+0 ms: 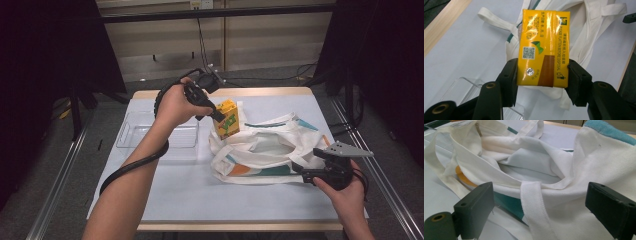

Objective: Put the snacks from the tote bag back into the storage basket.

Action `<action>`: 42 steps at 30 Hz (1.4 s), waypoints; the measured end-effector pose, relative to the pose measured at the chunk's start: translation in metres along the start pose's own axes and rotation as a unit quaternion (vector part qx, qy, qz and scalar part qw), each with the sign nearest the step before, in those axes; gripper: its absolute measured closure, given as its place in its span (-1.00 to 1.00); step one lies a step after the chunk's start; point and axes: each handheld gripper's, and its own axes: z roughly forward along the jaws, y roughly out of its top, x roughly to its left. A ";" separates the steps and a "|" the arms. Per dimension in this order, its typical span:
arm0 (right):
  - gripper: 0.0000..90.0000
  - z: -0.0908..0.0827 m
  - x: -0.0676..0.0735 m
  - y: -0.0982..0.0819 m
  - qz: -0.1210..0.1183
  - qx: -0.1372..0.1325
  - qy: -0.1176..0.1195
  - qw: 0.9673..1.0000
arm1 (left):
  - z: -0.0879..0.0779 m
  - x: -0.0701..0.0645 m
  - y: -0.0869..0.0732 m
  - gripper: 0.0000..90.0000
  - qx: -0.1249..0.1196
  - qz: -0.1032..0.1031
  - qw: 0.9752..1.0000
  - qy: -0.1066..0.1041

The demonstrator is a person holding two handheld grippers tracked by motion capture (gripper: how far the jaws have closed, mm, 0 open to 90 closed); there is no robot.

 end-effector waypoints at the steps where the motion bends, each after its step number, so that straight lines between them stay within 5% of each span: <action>1: -0.81 0.000 0.000 0.000 0.001 0.000 0.000 1.000 | -0.001 0.001 -0.001 0.10 0.006 0.005 1.000 -0.003; 7: -0.81 0.000 0.000 -0.001 0.001 0.001 0.000 1.000 | -0.001 0.005 -0.008 0.10 0.001 -0.011 1.000 0.003; 10: -0.81 -0.001 -0.001 -0.001 0.001 0.000 -0.002 1.000 | -0.006 0.011 -0.012 0.10 0.012 0.001 1.000 0.000; 11: -0.81 -0.001 -0.001 -0.001 0.002 0.001 -0.001 1.000 | -0.005 0.010 -0.014 0.10 0.004 -0.014 1.000 0.001; 12: -0.81 -0.001 -0.001 -0.001 0.003 0.001 -0.001 1.000 | -0.007 0.013 -0.015 0.10 0.016 0.002 1.000 0.003; 41: -0.81 0.002 0.003 -0.002 -0.001 0.004 0.002 1.000 | -0.022 0.040 -0.053 0.10 0.024 -0.024 0.999 0.022; 42: -0.81 0.002 0.003 -0.002 -0.001 0.005 0.002 1.000 | -0.023 0.043 -0.054 0.10 0.033 -0.006 0.999 0.023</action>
